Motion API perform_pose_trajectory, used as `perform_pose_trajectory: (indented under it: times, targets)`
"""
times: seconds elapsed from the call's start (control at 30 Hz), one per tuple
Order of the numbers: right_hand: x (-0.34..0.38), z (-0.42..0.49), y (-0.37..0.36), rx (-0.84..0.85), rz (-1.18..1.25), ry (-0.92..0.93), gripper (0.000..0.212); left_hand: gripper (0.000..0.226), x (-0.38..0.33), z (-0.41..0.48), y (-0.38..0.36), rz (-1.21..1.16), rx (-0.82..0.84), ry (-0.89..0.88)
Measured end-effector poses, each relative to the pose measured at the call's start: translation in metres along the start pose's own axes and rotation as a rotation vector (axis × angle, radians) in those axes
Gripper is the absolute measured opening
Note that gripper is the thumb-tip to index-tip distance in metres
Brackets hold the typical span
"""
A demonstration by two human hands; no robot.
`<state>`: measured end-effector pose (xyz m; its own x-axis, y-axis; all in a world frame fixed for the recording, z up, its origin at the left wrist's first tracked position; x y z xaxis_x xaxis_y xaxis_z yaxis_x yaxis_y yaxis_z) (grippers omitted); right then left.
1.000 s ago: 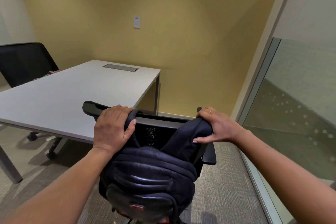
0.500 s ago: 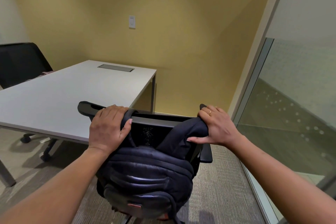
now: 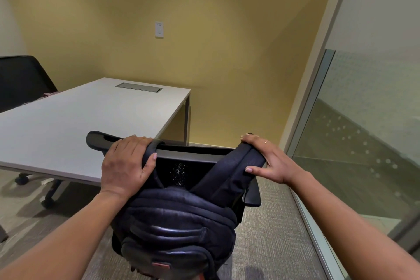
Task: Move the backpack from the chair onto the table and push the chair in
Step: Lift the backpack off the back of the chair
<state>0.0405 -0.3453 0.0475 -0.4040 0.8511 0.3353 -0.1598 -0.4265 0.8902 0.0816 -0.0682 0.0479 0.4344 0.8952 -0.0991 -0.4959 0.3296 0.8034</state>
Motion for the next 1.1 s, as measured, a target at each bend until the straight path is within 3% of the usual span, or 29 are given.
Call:
perform_pose_trajectory:
  times: [0.23, 0.5, 0.67, 0.83, 1.1]
  targets:
    - [0.010, -0.005, 0.005, -0.173, -0.016, 0.018, 0.086, 0.046, 0.001, -0.001, 0.000, 0.001, -0.005, 0.001]
    - [0.019, -0.014, 0.018, -0.314, -0.092, -0.040, 0.088, 0.047, 0.001, -0.003, 0.000, 0.002, -0.002, 0.006]
    - [0.010, -0.023, 0.010, -0.187, -0.070, -0.074, 0.079, 0.047, 0.002, -0.002, -0.002, -0.004, -0.002, 0.008]
    - [0.011, -0.021, 0.003, 0.018, -0.022, -0.069, 0.094, 0.047, 0.002, -0.001, -0.003, 0.001, 0.016, 0.008]
    - [0.023, -0.027, 0.007, -0.180, -0.164, -0.081, 0.073, 0.046, 0.001, -0.002, -0.002, 0.012, 0.022, -0.003]
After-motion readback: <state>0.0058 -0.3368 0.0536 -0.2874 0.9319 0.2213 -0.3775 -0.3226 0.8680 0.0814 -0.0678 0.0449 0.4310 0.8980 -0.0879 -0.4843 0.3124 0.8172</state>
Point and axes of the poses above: each hand's wrist, its own z-axis towards the middle knuckle, its own y-axis out of the back of the hand, x = y × z, the point moved 10 cm from there along z, towards the middle knuckle, and after that the axes turned 4 degrees about x, right-handed, at the moved point
